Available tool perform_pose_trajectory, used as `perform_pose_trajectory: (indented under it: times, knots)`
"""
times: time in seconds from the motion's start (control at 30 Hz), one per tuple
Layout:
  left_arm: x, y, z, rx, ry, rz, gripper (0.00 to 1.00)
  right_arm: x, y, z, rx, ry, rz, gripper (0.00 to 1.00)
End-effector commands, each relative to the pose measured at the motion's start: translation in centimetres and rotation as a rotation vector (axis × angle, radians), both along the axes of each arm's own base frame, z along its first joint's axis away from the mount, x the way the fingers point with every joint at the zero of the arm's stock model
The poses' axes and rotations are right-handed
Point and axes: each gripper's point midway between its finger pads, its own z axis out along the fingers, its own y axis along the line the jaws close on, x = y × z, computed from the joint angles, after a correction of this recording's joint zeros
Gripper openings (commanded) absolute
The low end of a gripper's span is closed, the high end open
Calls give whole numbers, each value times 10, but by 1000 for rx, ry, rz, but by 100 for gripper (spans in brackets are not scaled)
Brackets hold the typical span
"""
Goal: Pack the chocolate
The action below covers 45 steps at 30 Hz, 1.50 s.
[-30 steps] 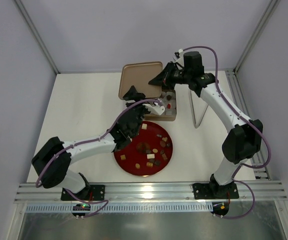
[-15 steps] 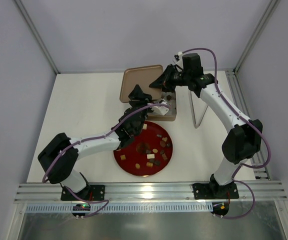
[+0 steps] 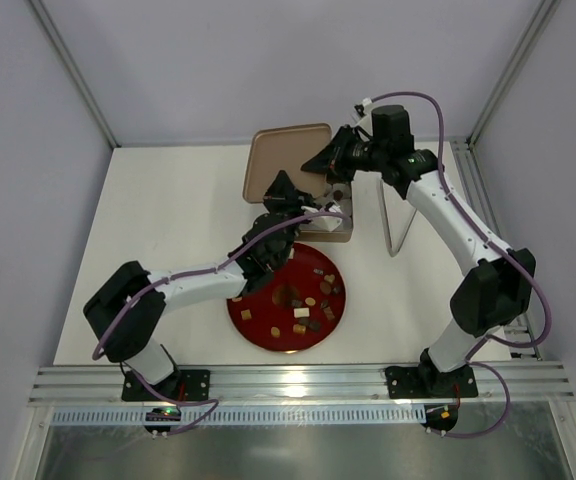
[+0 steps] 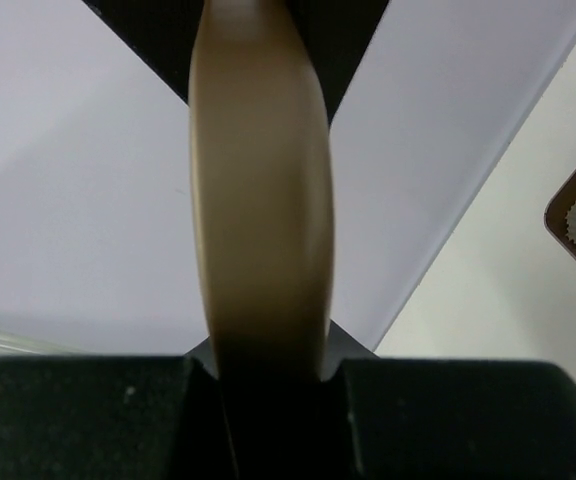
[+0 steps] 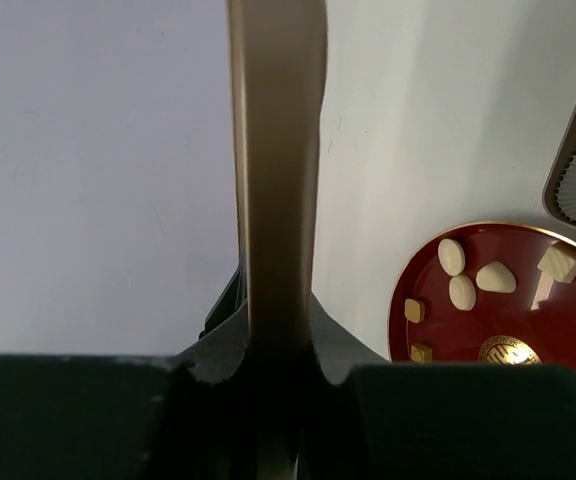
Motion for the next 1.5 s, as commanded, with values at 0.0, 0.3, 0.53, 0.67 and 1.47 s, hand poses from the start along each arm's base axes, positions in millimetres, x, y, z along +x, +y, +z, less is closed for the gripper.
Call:
perform_pose_trajectory:
  times: [0.0,0.3,0.53,0.67,1.47]
  knots:
    - [-10,7,81,-220,-158,-27,0,-16,1,13,-1,-55,41,20]
    - [-22,-9,50,-374,204,-136,0,19,-39,50,-43,-285,-129,89]
    - [-33,-23,35,-536,485,-216,0,25,-85,99,-37,-494,-280,100]
    - [-33,-36,31,-622,622,-261,0,25,-106,114,-20,-552,-333,100]
    - [60,-78,-50,-1576,1961,-487,6,62,-139,-57,-330,-294,-319,100]
